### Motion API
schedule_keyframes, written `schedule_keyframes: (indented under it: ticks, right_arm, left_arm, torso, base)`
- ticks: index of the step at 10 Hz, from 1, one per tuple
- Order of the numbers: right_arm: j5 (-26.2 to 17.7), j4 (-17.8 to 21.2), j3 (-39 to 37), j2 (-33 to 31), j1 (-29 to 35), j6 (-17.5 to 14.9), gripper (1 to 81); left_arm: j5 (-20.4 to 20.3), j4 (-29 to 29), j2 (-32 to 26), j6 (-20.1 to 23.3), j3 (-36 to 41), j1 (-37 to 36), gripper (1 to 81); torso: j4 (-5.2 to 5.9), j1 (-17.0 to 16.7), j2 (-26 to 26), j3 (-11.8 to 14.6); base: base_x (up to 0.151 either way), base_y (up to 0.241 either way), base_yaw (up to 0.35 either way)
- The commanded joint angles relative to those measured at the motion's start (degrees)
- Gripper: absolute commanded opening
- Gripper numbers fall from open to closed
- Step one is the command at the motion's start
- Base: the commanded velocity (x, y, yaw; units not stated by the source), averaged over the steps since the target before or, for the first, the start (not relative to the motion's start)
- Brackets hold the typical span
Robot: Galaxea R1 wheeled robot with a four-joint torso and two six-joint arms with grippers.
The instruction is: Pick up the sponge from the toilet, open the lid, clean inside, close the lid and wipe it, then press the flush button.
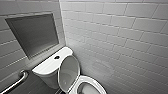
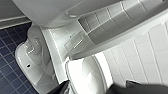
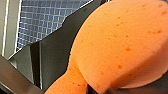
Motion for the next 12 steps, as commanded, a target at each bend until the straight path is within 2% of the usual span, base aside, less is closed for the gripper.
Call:
schedule_keyframes:
  ticks: [1,3,5,6,8,12]
  right_arm:
    - [-2.1,-1.2,0.7,-0.8,0.8,-0.2,1.0]
    - [-2.1,-1.2,0.7,-0.7,0.8,-0.2,1.0]
    - [-2.1,-1.2,0.6,-0.5,1.1,-0.2,1.0]
    - [-2.1,-1.1,0.5,-0.5,1.1,-0.2,1.0]
    - [-2.1,-1.2,0.4,-0.5,0.9,-0.1,1.0]
    - [-2.0,-1.2,0.8,-0.2,1.5,-0.1,1.0]
  left_arm:
    - [0.2,33.6,2.8,-1.6,-9.8,7.0,81.1]
    - [0.1,33.6,3.7,-1.8,-13.6,9.4,81.1]
    - [0.1,33.1,3.4,-1.8,-14.0,9.7,81.1]
    - [0.3,33.5,3.9,-1.8,-14.2,9.7,81.1]
    - [0.9,36.0,6.8,-1.6,-16.9,11.2,81.1]
    - [0.3,39.5,15.4,-1.6,-29.4,18.7,81.1]
  torso:
    - [0.00,0.0,0.0,0.0]
    - [0.00,0.0,0.0,0.0]
    - [0.00,0.0,0.0,0.0]
    - [0.00,-3.7,5.7,0.0]
    - [0.00,-4.1,6.4,0.0]
    - [0.00,-9.1,14.2,0.0]
  base:
    - [0.000,0.000,0.000]
    - [0.000,0.000,0.000]
    - [0.000,0.000,0.000]
    - [0.000,0.000,0.000]
    - [0.000,0.000,0.000]
    - [0.000,0.000,0.000]
